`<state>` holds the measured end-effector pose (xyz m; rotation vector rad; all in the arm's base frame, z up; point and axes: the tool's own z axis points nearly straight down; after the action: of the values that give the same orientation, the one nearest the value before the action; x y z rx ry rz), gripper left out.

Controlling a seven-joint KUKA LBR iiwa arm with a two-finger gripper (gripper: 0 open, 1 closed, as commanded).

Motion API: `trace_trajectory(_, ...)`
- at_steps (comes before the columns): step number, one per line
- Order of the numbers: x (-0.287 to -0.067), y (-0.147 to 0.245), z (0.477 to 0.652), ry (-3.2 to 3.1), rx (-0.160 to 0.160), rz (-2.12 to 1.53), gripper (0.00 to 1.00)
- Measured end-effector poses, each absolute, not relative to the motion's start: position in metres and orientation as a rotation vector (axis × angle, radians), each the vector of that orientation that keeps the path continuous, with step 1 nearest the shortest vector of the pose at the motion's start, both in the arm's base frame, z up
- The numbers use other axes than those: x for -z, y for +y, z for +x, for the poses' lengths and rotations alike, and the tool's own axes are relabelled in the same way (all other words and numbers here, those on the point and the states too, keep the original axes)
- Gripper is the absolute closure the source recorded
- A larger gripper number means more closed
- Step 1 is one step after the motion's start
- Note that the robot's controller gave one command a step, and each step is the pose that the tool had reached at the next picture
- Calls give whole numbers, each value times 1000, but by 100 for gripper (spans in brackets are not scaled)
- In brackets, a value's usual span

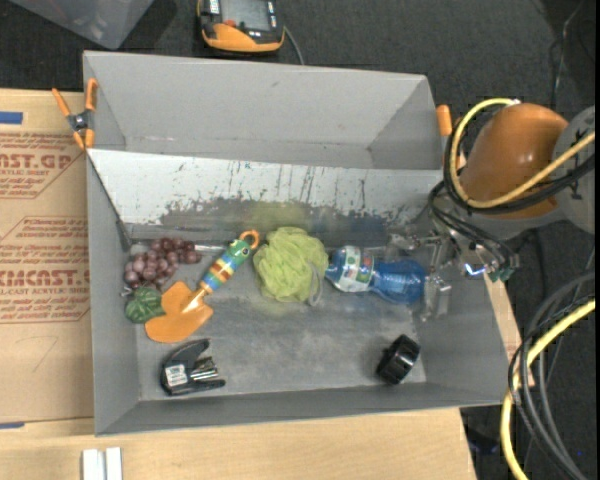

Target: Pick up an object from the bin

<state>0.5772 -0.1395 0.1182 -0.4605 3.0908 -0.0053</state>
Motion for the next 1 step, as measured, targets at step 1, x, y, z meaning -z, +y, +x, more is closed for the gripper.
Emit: trace_trajectory(1, -104, -142, 573, 3101, -3, -419, 0)
